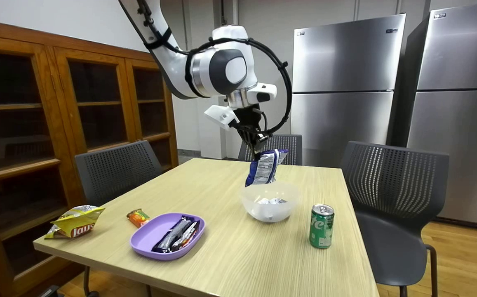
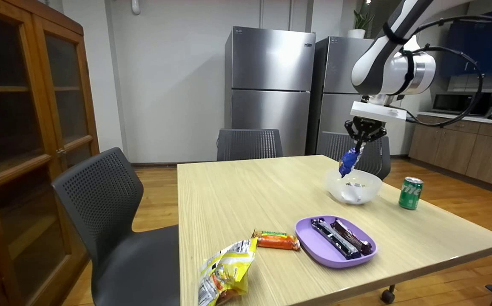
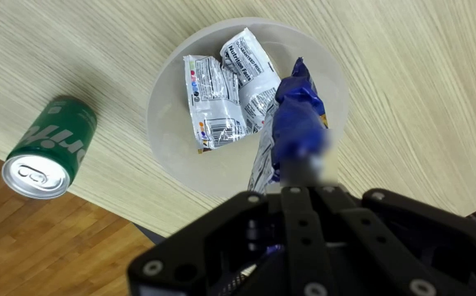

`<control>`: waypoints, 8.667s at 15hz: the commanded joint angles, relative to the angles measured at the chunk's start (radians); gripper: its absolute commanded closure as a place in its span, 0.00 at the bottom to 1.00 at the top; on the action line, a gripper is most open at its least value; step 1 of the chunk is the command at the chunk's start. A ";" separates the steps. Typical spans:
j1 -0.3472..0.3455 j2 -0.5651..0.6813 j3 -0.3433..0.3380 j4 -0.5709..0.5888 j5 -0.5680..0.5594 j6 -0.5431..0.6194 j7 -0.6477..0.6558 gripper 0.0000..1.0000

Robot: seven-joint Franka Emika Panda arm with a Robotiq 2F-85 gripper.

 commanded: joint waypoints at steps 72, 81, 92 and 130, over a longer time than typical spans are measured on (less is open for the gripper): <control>0.230 -0.018 0.246 -0.243 -0.587 -0.091 -0.544 0.00; 0.274 0.020 0.244 -0.249 -0.855 -0.070 -0.527 0.00; 0.238 0.056 0.328 -0.236 -0.729 -0.061 -0.579 0.00; 0.250 0.211 0.340 -0.095 -0.574 -0.003 -0.757 0.00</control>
